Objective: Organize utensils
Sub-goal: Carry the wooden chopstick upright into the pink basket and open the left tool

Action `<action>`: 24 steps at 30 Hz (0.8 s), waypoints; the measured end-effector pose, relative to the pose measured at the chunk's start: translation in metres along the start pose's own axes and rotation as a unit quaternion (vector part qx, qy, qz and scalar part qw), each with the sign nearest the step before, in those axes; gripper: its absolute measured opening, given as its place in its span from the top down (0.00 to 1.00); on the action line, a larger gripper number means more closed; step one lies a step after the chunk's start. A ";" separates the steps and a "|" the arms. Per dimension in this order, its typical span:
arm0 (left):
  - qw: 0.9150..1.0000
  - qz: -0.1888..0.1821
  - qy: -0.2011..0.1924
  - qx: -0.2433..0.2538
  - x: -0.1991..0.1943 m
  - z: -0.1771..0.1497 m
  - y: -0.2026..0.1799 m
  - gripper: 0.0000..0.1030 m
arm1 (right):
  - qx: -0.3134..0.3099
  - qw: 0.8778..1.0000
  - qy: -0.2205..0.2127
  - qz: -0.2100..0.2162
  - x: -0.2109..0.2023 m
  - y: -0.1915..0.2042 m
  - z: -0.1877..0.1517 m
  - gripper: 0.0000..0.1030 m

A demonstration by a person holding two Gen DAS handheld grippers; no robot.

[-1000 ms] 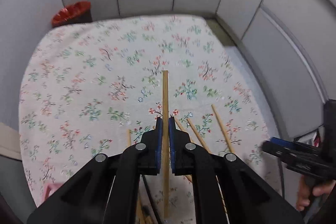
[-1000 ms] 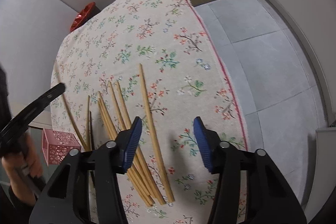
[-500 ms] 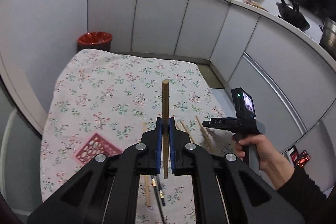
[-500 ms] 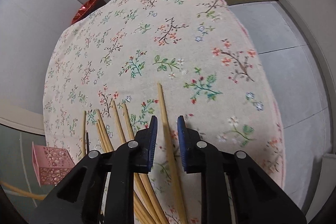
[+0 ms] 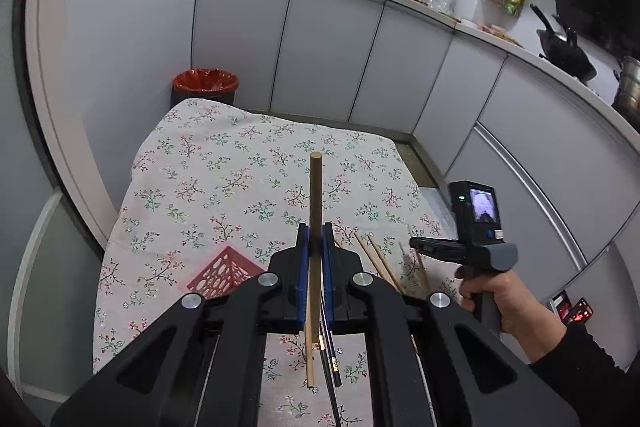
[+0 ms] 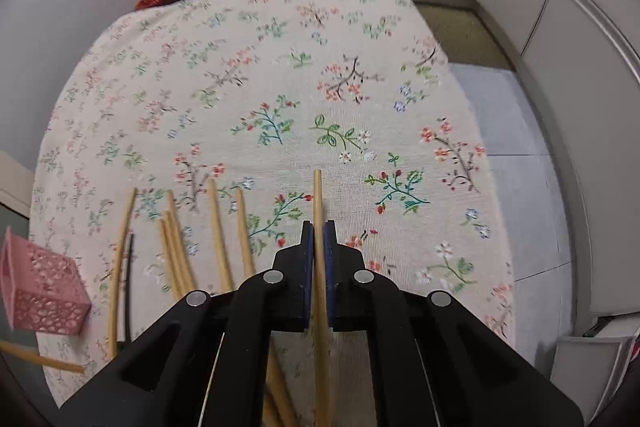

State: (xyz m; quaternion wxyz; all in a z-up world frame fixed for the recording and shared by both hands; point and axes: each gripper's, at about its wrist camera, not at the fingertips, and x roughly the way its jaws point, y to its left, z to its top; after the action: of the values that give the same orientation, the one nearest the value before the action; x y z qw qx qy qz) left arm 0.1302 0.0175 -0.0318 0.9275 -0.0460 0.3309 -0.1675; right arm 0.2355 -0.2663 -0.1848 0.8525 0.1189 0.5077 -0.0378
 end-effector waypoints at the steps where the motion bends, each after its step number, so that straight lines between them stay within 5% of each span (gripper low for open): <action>1: 1.000 0.001 -0.007 0.002 -0.005 0.000 0.001 0.94 | -0.002 1.000 -0.012 -0.001 -0.014 0.001 -0.003 0.96; 11: 0.997 0.028 -0.075 0.015 -0.056 0.005 0.008 0.94 | -0.017 0.991 -0.133 0.027 -0.126 0.024 -0.024 0.96; 24: 0.983 0.088 -0.161 -0.003 -0.069 0.012 0.029 0.94 | -0.044 0.951 -0.275 0.132 -0.233 0.092 -0.027 0.96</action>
State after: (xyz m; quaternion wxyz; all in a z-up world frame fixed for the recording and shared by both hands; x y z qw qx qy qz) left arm 0.0958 0.0685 0.0134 0.9797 -0.0459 0.1803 -0.0744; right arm 0.1168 -0.1837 0.0217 0.9609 0.1325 0.2342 0.0661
